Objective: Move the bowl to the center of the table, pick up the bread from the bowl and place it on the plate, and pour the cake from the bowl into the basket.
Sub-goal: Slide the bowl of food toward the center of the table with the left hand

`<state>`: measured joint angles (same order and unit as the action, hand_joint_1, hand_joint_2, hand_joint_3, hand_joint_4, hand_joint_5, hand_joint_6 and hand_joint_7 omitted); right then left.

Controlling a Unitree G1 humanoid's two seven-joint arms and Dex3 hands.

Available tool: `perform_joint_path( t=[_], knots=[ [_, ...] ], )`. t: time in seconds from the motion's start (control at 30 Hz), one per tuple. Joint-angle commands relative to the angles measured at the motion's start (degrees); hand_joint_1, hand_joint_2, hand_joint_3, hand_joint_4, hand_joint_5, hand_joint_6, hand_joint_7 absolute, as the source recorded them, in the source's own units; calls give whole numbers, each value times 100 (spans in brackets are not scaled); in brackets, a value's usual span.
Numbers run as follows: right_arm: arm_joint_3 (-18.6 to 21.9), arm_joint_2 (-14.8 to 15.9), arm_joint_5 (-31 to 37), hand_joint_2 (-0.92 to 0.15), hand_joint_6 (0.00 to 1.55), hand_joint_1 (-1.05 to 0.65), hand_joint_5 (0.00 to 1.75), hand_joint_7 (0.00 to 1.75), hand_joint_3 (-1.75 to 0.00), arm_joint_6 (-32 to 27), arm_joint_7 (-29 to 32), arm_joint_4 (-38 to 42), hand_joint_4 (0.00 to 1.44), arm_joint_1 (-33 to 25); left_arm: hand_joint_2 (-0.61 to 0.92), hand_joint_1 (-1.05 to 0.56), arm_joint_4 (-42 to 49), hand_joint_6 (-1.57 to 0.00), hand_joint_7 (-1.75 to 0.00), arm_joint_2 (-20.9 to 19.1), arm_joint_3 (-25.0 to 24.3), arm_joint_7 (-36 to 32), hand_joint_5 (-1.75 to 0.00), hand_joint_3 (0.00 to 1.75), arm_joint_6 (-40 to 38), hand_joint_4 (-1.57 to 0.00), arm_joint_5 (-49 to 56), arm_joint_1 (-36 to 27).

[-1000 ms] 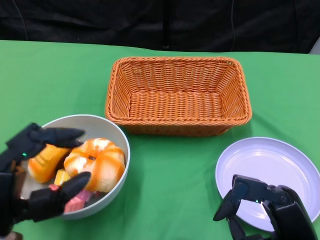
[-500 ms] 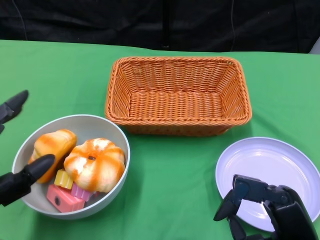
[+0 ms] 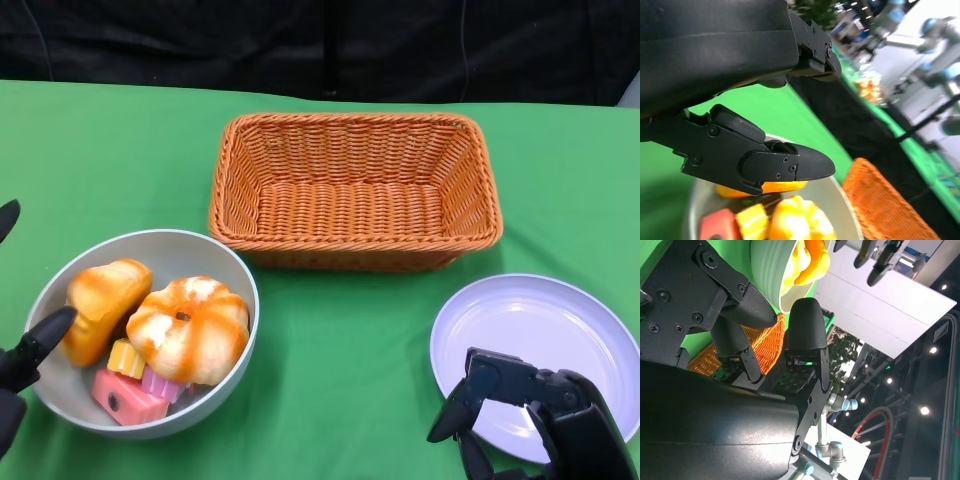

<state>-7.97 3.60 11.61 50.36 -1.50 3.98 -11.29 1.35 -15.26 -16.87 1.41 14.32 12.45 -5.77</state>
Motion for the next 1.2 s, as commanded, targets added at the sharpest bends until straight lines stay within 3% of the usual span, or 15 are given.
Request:
perform_joint_path(
  t=[0.03,0.23,0.47,0.67,0.87,1.0,1.2],
  knots=[
    [28,21,12,-9,84,-16,164,127,-174,2,51,-60,82,-36,92,-66,11,-14,-10,-212,70,279,-26,47,-612,0,-193,109],
    [16,36,-20,-11,83,-17,164,129,-173,-3,28,-93,81,-56,92,-72,44,-15,-10,-400,309,485,-26,50,-1847,0,-69,355],
    [20,43,-20,-11,83,-17,164,129,-172,-18,26,-155,82,-98,92,-71,96,-9,-5,-520,512,1133,-12,52,-3299,0,-513,756],
    [18,48,-25,-12,83,-17,164,128,-172,12,25,-165,81,-120,92,-74,403,-3,0,-410,224,1775,-1,51,-4075,-1,-1669,1083],
    [4,122,-123,-13,83,-16,164,126,-170,-142,-86,-315,81,-145,92,-74,521,-2,-1,-387,-114,2186,-2,49,-4975,-3,-2812,1303],
    [36,180,-25,-30,71,-23,148,114,-134,-454,-159,-645,73,6,92,-74,509,-4,-1,-416,-155,2343,-5,53,-5122,-7,-3140,1304],
    [26,229,275,-40,55,-27,141,104,-113,-1192,-226,-1159,57,95,92,-75,201,-7,-2,-322,-147,2249,-6,50,-5425,-9,-3491,1211]
  ],
)
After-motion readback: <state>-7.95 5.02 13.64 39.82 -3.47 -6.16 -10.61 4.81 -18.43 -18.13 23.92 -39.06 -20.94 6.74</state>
